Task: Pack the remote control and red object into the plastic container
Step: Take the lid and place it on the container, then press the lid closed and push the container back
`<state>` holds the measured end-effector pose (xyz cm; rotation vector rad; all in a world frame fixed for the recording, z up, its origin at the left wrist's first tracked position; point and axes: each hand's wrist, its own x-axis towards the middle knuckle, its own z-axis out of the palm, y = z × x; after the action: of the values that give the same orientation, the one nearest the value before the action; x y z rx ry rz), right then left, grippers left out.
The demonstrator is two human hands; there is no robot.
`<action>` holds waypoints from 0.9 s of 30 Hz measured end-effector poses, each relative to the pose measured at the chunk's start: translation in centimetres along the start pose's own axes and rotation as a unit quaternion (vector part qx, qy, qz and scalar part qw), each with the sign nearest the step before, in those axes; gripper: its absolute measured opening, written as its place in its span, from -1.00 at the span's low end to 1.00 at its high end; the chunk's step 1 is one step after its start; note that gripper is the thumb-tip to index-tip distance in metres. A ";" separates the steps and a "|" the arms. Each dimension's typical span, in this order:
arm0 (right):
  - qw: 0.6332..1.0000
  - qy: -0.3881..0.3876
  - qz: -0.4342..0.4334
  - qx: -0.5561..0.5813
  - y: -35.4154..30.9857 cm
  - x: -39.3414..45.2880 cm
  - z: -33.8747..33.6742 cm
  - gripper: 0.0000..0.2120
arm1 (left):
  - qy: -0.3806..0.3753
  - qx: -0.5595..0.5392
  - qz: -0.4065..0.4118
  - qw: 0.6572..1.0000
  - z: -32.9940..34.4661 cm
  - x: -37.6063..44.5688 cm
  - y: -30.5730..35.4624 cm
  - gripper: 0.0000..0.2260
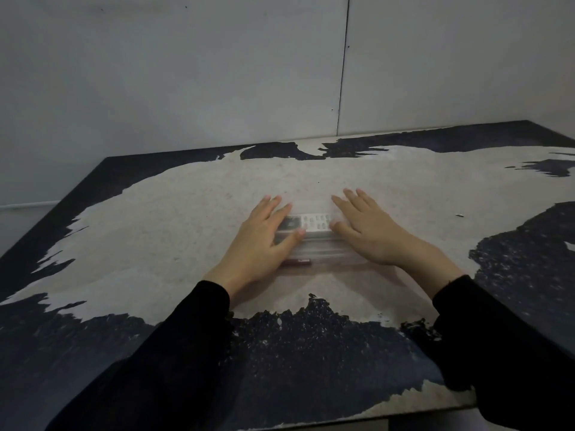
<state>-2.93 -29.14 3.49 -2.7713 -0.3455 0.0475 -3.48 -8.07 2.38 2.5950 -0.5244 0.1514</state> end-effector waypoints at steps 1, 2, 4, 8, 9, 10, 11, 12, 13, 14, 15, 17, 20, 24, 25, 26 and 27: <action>1.000 -0.011 -0.001 -0.013 0.0 -0.1 -0.1 -0.41 | 0.004 -0.005 0.001 1.000 0.1 -0.1 0.0 -0.36; 0.999 -0.022 -0.003 -0.031 -0.1 -0.2 -0.3 -0.40 | 0.006 -0.005 0.003 1.000 0.1 -0.3 0.0 -0.35; 0.997 -0.038 -0.006 -0.063 -0.2 -0.6 -0.3 -0.39 | -0.003 0.005 0.008 1.000 0.3 -0.6 0.0 -0.34; 0.997 -0.039 -0.006 -0.073 -0.6 -1.1 -0.1 -0.37 | 0.002 0.014 0.015 1.000 0.5 -0.7 0.0 -0.36; 0.997 -0.037 -0.005 -0.068 -0.7 -1.2 -0.1 -0.36 | 0.005 0.024 0.020 0.999 0.5 -0.6 0.0 -0.35; 0.997 -0.036 -0.005 -0.064 -0.8 -1.3 -0.2 -0.34 | 0.008 0.040 0.025 0.999 0.4 -0.6 0.1 -0.34; 0.997 -0.035 -0.006 -0.064 -0.8 -1.4 -0.4 -0.33 | 0.009 0.062 0.030 0.998 0.3 -0.6 0.2 -0.33; 0.997 -0.033 -0.009 -0.069 -0.9 -1.2 -0.6 -0.33 | 0.009 0.087 0.035 0.996 0.1 -0.5 0.2 -0.32; 0.996 -0.028 -0.010 -0.082 -0.9 -0.9 -0.7 -0.33 | 0.003 0.108 0.036 0.994 -0.1 -0.4 0.3 -0.32; 0.995 -0.018 -0.011 -0.098 -1.1 -0.6 -0.8 -0.34 | -0.005 0.122 0.033 0.992 -0.4 -0.2 0.4 -0.33; 0.994 -0.001 -0.010 -0.112 -1.3 -0.3 -0.9 -0.34 | -0.015 0.129 0.030 0.991 -0.7 0.0 0.6 -0.32; 0.993 0.034 -0.020 -0.113 -1.7 0.1 -0.6 -0.30 | -0.023 0.138 0.028 0.990 -1.0 0.8 0.9 -0.29; 0.992 0.011 -0.066 -0.105 -1.4 0.4 0.3 -0.21 | -0.028 0.152 0.041 0.987 -0.5 1.9 1.1 -0.28; 0.991 -0.007 -0.074 -0.114 -1.0 0.5 0.3 -0.19 | -0.057 0.069 0.047 0.995 0.3 2.4 0.4 -0.34; 0.990 0.000 -0.078 -0.120 -1.1 0.6 0.2 -0.19 | -0.043 0.045 0.050 0.997 0.3 2.5 0.2 -0.34; 0.988 0.005 -0.082 -0.128 -1.2 0.7 0.1 -0.18 | -0.026 0.020 0.050 0.998 0.3 2.7 -0.1 -0.34; 0.987 0.006 -0.083 -0.136 -1.2 0.8 0.0 -0.18 | -0.015 -0.009 0.039 0.999 0.3 2.9 -0.1 -0.34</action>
<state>-2.39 -27.85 3.93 -2.9963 -0.6203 -0.0607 -0.77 -9.10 2.62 2.5643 -0.6353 0.1336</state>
